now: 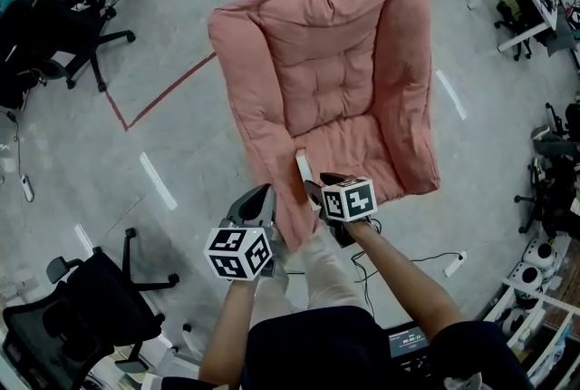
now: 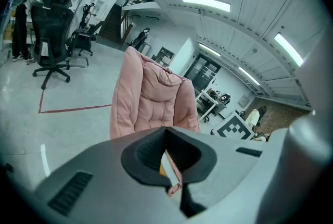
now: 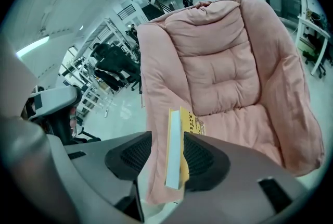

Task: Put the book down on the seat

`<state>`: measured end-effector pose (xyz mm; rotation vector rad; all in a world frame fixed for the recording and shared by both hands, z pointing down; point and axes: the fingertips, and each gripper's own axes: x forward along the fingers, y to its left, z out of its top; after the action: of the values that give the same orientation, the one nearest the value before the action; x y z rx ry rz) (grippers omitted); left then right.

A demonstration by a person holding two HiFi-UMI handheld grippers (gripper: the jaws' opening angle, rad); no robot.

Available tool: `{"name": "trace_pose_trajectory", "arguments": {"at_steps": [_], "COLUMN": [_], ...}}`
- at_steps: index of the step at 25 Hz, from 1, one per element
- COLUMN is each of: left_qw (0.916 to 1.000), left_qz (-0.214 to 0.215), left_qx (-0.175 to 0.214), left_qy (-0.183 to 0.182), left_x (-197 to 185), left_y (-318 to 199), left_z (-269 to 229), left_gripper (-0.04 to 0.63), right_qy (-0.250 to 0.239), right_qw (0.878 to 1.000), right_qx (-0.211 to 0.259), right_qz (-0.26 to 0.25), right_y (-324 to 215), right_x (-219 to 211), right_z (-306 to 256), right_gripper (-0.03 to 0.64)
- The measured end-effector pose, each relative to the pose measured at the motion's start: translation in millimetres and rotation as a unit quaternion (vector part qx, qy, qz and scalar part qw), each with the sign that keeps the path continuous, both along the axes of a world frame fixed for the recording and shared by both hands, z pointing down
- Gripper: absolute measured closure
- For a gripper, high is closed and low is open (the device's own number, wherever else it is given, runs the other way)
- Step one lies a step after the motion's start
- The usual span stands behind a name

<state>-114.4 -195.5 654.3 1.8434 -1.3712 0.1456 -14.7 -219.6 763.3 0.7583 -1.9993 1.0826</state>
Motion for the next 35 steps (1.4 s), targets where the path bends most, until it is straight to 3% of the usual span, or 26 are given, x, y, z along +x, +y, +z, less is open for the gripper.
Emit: {"name": "trace_pose_trajectory", "arguments": {"at_steps": [8, 22, 35], "left_qw": [0.9999, 0.9963, 0.9888], "left_qz": [0.007, 0.030, 0.056], "left_qx": [0.013, 0.078, 0.132], "left_qy": [-0.001, -0.016, -0.040], "left_x": [-3, -10, -11], "left_y": [18, 14, 12], "left_z": [-22, -87, -133], "left_gripper": [0.591, 0.591, 0.591], "right_qy": [-0.001, -0.040, -0.021], "right_qw": [0.999, 0.991, 0.962], "right_qx": [0.039, 0.127, 0.271], "right_qz": [0.007, 0.026, 0.002], "right_y": [-4, -10, -2], "right_x": [3, -5, -7], "right_z": [-41, -136, -215], "right_gripper": [0.434, 0.437, 0.562]}}
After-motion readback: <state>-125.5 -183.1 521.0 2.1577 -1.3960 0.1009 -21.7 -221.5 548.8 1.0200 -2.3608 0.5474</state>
